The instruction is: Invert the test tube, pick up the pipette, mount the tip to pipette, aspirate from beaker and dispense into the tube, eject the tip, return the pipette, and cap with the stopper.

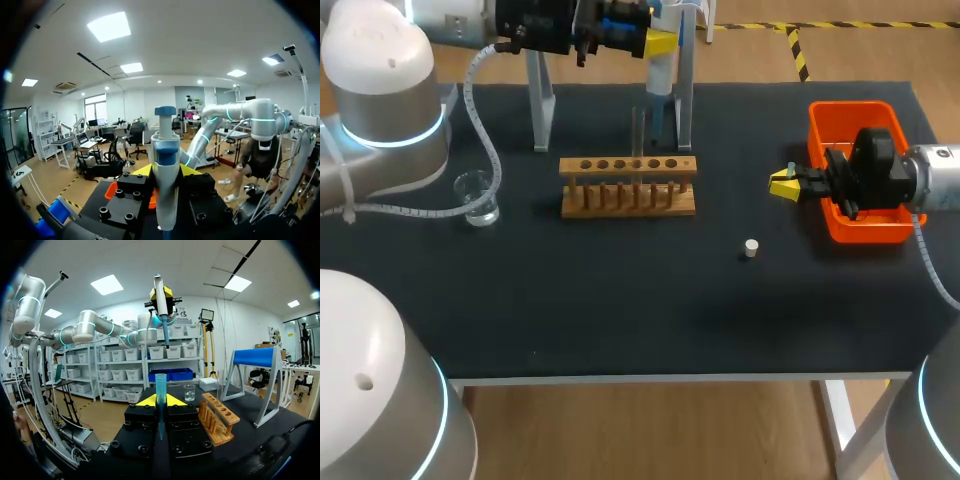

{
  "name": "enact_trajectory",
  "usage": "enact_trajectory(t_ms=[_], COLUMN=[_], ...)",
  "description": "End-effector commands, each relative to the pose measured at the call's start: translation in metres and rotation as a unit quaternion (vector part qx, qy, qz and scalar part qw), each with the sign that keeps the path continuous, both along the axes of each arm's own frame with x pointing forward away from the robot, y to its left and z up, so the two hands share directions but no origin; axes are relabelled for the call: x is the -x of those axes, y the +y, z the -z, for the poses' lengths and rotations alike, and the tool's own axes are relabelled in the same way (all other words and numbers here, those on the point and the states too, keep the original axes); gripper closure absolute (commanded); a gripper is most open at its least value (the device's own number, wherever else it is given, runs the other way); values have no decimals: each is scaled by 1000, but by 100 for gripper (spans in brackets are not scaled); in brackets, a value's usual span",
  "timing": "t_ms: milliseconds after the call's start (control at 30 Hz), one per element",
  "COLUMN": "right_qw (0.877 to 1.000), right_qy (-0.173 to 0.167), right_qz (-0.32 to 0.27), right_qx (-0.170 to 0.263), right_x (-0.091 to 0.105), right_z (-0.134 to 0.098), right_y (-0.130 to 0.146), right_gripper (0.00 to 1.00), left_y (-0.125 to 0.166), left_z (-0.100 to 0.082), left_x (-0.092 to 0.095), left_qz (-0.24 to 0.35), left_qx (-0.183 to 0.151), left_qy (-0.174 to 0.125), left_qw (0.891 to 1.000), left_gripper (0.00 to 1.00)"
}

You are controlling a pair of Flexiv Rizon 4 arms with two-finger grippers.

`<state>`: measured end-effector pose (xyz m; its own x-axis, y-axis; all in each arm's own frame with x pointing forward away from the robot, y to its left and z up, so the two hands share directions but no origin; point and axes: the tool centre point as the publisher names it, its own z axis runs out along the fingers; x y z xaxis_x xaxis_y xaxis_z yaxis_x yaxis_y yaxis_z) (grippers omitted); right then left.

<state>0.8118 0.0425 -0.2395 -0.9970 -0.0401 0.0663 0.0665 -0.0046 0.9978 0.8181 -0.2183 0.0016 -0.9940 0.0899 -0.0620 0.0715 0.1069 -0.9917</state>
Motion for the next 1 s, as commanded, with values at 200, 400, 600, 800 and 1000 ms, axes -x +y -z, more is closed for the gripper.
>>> enact_trajectory(t_ms=[200, 400, 600, 800, 1000], right_qw=[1000, 998, 999, 999, 999], right_qy=[-24, -51, -49, -44, -42], right_qz=[2, -7, -13, -17, -19], right_qx=[7, 22, 16, 1, -5], right_x=[-5, -7, -9, -8, -7], right_z=[-7, -11, -16, -17, -16], right_y=[25, 53, 75, 92, 110], right_gripper=[100, 100, 100, 100, 100], left_y=[0, 0, 0, 0, 0], left_z=[-1, -1, -1, -1, -1], left_x=[-1, -1, -1, -1, -1], left_qz=[2, 2, 2, 2, 2], left_qx=[-1, -1, -1, -1, -1], left_qy=[0, 0, 0, 0, 0], left_qw=[1000, 1000, 1000, 1000, 1000], left_gripper=[100, 100, 100, 100, 100])
